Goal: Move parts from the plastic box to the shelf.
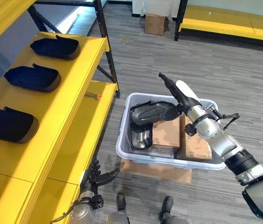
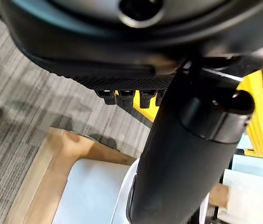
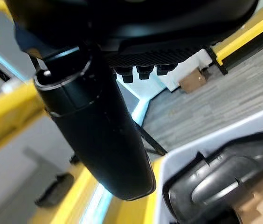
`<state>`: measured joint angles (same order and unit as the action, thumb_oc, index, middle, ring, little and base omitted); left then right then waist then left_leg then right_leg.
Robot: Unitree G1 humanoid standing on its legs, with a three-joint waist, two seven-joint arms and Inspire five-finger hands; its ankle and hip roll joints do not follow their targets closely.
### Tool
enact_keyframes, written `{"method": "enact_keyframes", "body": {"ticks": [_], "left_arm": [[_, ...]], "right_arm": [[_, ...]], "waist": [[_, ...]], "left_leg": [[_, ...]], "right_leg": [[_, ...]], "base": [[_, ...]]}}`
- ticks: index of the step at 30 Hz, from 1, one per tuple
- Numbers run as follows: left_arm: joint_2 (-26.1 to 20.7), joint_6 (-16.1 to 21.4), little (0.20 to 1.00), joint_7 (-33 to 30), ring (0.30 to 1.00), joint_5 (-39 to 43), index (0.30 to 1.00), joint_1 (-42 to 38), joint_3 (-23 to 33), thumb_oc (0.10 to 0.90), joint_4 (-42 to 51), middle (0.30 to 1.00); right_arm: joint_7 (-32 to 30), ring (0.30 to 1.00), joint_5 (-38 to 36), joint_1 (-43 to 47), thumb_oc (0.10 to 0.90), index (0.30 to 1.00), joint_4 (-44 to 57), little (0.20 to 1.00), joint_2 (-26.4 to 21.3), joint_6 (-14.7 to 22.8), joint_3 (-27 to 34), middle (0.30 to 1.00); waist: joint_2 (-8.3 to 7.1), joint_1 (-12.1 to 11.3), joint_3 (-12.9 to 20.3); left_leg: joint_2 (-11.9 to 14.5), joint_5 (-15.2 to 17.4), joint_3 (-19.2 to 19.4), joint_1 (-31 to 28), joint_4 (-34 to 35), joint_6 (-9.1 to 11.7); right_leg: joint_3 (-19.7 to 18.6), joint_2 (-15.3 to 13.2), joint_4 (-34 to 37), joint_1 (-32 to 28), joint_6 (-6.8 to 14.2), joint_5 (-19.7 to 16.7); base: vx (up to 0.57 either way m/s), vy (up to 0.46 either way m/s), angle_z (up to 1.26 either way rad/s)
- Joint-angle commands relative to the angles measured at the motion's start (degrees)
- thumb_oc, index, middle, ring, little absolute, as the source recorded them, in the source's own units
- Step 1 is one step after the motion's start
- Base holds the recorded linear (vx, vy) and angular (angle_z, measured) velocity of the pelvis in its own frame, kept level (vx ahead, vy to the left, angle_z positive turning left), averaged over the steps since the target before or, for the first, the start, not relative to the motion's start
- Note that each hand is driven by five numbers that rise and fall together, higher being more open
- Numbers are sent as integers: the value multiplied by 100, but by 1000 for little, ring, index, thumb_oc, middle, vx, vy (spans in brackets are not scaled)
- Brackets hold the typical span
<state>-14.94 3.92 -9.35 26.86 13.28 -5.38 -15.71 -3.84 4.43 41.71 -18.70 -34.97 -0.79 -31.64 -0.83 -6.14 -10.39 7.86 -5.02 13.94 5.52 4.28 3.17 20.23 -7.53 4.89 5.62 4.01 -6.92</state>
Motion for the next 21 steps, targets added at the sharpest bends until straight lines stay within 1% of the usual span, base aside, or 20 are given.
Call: {"method": "enact_keyframes", "body": {"ticks": [1, 2, 3, 11, 15, 21], "left_arm": [[-518, 496, 1000, 26, 1000, 216, 1000, -353, -87, 900, 423, 1000], [-516, 496, 1000, 26, 1000, 217, 1000, -358, -84, 900, 421, 1000], [-565, 528, 1000, 4, 1000, 249, 1000, -410, -110, 900, 419, 1000], [-616, 524, 1000, -30, 1000, 250, 1000, -526, -143, 900, 361, 1000], [-592, 562, 1000, -83, 1000, 304, 1000, -604, -186, 900, 340, 1000], [-578, 589, 1000, -156, 1000, 336, 1000, -714, -215, 900, 356, 1000]], "right_arm": [[-161, 1000, 155, 1564, 900, 1000, -323, 1000, -32, 325, -197, 1000], [-164, 1000, 153, 1576, 900, 1000, -336, 1000, -28, 331, -203, 1000], [-176, 1000, 153, 1728, 900, 1000, -545, 1000, 23, 323, -321, 1000], [-111, 1000, 335, 1988, 900, 1000, -958, 1000, 181, 251, -562, 1000], [-142, 1000, 360, 2161, 900, 1000, -1325, 1000, 424, 232, -662, 1000], [-171, 1000, 352, 2268, 900, 1000, -1559, 1000, 671, 216, -717, 1000]], "waist": [[-261, -143, -172], [-260, -139, -173], [-253, -173, -276], [-213, -236, -531], [-198, -258, -604], [-196, -274, -760]], "left_leg": [[204, -8, -237, 38, -126, 212], [204, -6, -239, 46, -133, 212], [209, -6, -268, 152, -191, 210], [203, -29, -340, 394, -331, 201], [213, -60, -321, 449, -305, 205], [217, -28, -315, 515, -362, 204]], "right_leg": [[-301, -311, -193, -350, 430, 300], [-301, -312, -196, -345, 429, 301], [-302, -317, -247, -261, 420, 310], [-253, -330, -440, -36, 391, 349], [-252, -334, -455, 62, 393, 329], [-294, -329, -481, 152, 389, 323]], "base": [[-36, -4, 2], [-70, -9, 1], [-47, -5, 1], [-37, -4, 3], [-34, 7, 2], [-18, 0, 1]]}}
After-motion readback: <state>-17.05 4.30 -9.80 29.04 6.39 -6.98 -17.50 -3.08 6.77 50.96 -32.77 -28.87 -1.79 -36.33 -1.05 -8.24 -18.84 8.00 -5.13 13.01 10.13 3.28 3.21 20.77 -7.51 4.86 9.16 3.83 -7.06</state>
